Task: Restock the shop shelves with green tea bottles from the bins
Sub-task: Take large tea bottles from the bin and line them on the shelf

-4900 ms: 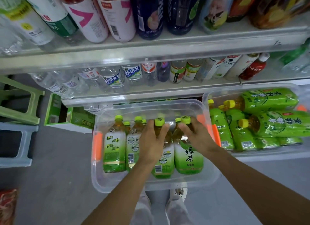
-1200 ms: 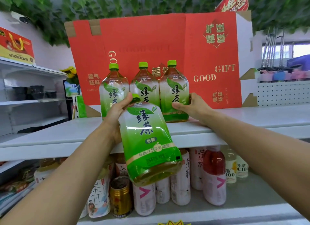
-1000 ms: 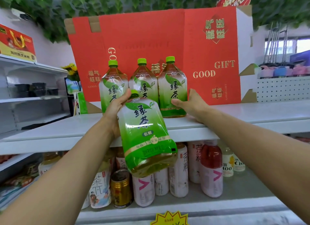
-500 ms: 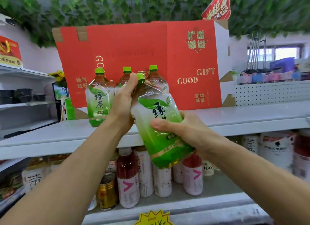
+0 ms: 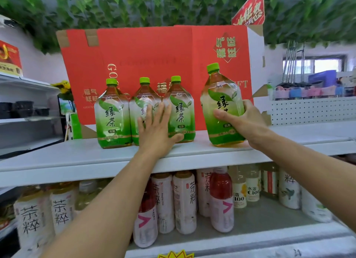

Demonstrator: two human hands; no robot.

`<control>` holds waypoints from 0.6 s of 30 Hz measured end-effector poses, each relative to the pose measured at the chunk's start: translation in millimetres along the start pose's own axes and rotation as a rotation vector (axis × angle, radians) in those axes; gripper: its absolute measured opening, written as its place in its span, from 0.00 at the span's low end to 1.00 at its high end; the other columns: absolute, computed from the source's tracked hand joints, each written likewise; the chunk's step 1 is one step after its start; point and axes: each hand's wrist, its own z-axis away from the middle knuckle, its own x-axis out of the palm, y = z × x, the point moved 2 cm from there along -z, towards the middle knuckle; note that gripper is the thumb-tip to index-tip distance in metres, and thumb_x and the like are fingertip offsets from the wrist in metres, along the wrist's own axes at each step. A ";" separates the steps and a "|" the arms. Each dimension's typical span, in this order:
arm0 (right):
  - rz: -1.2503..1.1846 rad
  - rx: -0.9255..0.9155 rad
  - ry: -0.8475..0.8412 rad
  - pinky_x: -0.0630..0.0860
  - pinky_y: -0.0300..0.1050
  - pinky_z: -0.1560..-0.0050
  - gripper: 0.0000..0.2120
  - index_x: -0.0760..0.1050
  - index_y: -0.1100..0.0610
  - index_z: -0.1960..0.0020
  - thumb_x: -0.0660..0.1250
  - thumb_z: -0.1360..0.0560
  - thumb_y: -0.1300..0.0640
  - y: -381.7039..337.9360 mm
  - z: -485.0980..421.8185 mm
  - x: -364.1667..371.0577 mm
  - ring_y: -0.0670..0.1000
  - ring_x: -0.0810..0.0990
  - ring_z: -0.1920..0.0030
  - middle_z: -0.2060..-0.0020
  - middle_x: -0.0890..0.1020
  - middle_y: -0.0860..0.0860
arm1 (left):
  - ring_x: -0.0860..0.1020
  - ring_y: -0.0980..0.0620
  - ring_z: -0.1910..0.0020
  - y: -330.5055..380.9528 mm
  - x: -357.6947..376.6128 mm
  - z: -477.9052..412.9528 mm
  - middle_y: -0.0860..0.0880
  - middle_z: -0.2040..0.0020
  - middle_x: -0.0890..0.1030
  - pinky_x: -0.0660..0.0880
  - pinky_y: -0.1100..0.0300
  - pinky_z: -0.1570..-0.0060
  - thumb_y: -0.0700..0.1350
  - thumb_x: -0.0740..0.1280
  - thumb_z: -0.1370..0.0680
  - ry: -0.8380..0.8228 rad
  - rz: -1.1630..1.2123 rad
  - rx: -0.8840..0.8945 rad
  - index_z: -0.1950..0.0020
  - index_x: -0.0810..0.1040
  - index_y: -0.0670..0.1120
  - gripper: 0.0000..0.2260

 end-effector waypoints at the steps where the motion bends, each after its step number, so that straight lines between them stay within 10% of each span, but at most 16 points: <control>1: 0.000 0.004 -0.008 0.75 0.41 0.59 0.39 0.70 0.51 0.40 0.79 0.44 0.36 4.4 -5.2 0.2 0.45 0.80 0.51 0.50 0.80 0.48 | 0.31 0.46 0.21 0.4 0.9 0.5 0.54 0.19 0.35 0.37 0.40 0.24 0.66 0.63 0.22 -0.013 -0.003 0.001 0.19 0.36 0.56 0.45; 7: 0.046 0.088 -0.123 0.78 0.45 0.50 0.42 0.72 0.52 0.36 0.76 0.43 0.32 23.5 -29.4 3.1 0.50 0.81 0.46 0.47 0.82 0.49 | 0.30 0.48 0.21 1.1 2.0 1.3 0.56 0.19 0.33 0.38 0.39 0.24 0.65 0.65 0.23 -0.038 0.036 -0.010 0.19 0.35 0.57 0.46; 12: 0.080 0.123 -0.222 0.74 0.40 0.55 0.22 0.76 0.48 0.47 0.75 0.35 0.38 29.2 -46.9 10.7 0.47 0.82 0.50 0.53 0.84 0.47 | 0.31 0.50 0.21 1.9 3.5 0.4 0.57 0.19 0.34 0.39 0.40 0.24 0.66 0.64 0.23 -0.023 0.068 -0.016 0.19 0.37 0.57 0.45; 18: 0.113 0.161 -0.237 0.77 0.56 0.37 0.36 0.70 0.61 0.34 0.77 0.32 0.42 38.2 -66.2 26.6 0.56 0.81 0.42 0.42 0.81 0.57 | 0.32 0.51 0.21 1.0 4.0 0.0 0.58 0.19 0.36 0.40 0.40 0.24 0.65 0.65 0.23 -0.002 0.101 -0.014 0.18 0.39 0.57 0.44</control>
